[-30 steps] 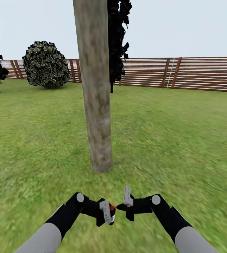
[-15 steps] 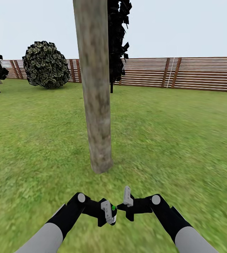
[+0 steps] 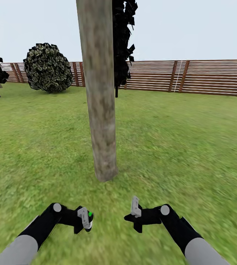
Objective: In the garden, pick up the pesticide atomizer on the floor and spray pesticide onto both trees until each tree trunk is fully covered.
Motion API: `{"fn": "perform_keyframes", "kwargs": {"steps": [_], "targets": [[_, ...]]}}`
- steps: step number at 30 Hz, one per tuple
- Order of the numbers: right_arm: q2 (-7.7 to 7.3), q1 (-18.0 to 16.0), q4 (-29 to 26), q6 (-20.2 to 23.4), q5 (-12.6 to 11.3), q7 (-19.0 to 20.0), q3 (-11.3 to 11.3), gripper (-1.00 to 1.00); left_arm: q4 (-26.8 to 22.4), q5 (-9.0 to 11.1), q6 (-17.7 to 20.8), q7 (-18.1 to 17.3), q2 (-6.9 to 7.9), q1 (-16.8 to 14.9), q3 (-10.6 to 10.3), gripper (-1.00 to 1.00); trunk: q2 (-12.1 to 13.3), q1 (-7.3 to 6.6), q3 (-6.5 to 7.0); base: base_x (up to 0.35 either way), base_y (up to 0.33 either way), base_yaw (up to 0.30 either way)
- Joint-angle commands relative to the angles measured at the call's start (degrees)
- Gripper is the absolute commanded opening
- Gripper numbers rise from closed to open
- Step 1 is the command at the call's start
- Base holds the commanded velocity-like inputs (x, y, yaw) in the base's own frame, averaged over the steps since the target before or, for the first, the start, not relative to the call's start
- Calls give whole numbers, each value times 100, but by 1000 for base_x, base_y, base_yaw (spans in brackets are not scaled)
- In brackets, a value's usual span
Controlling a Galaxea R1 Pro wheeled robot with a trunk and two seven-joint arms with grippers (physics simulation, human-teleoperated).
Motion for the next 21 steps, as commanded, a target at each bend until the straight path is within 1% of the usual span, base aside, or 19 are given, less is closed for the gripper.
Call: {"fn": "perform_keyframes", "kwargs": {"steps": [1,2,3,4,5,6,7,8,9,10,11,12,13,14,15,17,18,20,21], "targets": [[-69,3,91,-1,-11,-8,-4,-100,4,16,-2,223,44,3,194,-100,0,0,0,0,0,0],[-165,6,303,-1,-28,-70,-34,-100,52,29,-7,597,72,10,421,-100,0,0,0,0,0,0],[-199,6,457,-5,-35,-167,-94,-100,119,37,-8,784,75,11,494,-100,0,0,0,0,0,0],[-228,7,744,-7,-40,-418,-274,-100,248,46,-9,1039,75,13,562,-100,0,0,0,0,0,0],[-239,8,970,-10,-42,-641,-456,-100,331,52,-10,1195,69,13,589,-100,0,0,0,0,0,0],[-246,10,1217,-13,-44,-894,-675,-100,398,56,-10,1340,62,13,609,-100,0,0,0,0,0,0],[-252,12,1592,-25,-45,-1310,-1056,-100,475,78,-7,1559,48,14,627,-100,0,0,0,0,0,0],[-255,11,1805,-36,-45,-1596,-1325,-100,517,128,-5,1714,38,14,641,-100,0,0,0,0,0,0],[-257,14,2037,-45,-41,-2038,-1721,-100,579,281,-3,1963,26,16,704,-100,0,0,0,0,0,0],[-254,14,2143,-48,-40,-2342,-1950,-100,633,432,-5,2135,16,17,766,-100,0,0,0,0,0,0],[-252,15,2260,-47,-39,-2816,-2217,-100,737,714,-7,2388,5,16,861,-100,0,0,0,0,0,0],[-254,15,2330,-46,-40,-3139,-2330,-100,799,917,-9,2549,1,15,915,-100,0,0,0,0,0,0],[-255,17,2428,-46,-43,-3616,-2432,-100,861,1226,-5,2784,-3,16,972,-100,0,0,0,0,0,0],[-257,20,2482,-46,-46,-3906,-2472,100,884,1415,4,2943,-4,19,994,-100,0,0,0,0,0,0],[-262,22,2548,-46,-65,-4286,-2511,100,904,1653,20,3211,-10,21,1013,-100,0,0,0,0,0,0],[-265,29,2607,-51,-231,-4638,-2611,100,933,1858,38,3625,-47,20,1025,-100,0,0,0,0,0,0],[-264,39,2636,-57,-557,-4888,-2805,100,1021,1961,52,4068,-172,22,1034,-100,0,0,0,0,0,0],[-264,89,2645,-61,-870,-5110,-2947,100,1184,2004,107,4545,-320,22,1039,-100,0,0,0,0,0,0],[-265,130,2647,-63,-974,-5190,-2984,100,1283,2016,163,4782,-370,23,1039,-100,0,0,0,0,0,0]]}}
